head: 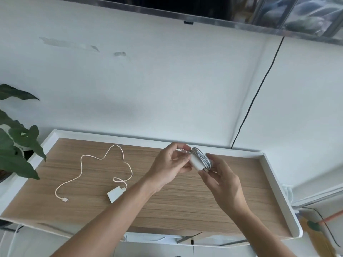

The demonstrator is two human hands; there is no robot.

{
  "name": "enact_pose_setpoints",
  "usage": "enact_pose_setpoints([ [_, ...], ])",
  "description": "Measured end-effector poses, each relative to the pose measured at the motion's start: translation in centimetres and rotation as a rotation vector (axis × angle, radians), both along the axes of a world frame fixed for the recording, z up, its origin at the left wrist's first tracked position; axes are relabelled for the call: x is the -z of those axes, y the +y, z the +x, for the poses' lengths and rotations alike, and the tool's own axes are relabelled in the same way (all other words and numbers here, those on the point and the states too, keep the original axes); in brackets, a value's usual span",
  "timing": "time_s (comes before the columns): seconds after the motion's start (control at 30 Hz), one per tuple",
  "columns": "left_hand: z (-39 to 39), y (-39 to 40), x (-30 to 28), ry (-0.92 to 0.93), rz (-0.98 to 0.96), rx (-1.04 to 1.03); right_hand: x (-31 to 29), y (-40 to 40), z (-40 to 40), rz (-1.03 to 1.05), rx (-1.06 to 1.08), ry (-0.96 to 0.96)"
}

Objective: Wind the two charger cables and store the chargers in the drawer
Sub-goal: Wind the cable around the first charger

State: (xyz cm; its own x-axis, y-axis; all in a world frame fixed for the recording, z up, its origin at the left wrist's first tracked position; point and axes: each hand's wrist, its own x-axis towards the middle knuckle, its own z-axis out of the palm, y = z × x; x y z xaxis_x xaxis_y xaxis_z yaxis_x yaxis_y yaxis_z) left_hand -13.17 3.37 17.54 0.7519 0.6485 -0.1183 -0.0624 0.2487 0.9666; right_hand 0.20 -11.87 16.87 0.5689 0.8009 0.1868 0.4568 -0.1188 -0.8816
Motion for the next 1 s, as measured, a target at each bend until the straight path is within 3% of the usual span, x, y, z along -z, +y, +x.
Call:
enact_pose_setpoints([
  [0.37,3.0,-2.3,3.2,0.116,-0.045,-0.140,3.3,-0.5,1.8,-0.019,-0.032,0.138],
  [0.6,3.4,-2.3,4.8,0.237,0.030,-0.122,5.1,-0.7,3.0,-0.033,-0.081,0.002],
  [1.0,5.2,-2.5,6.3,0.230,0.022,-0.097,6.7,-1.3,5.7,-0.055,-0.105,-0.049],
])
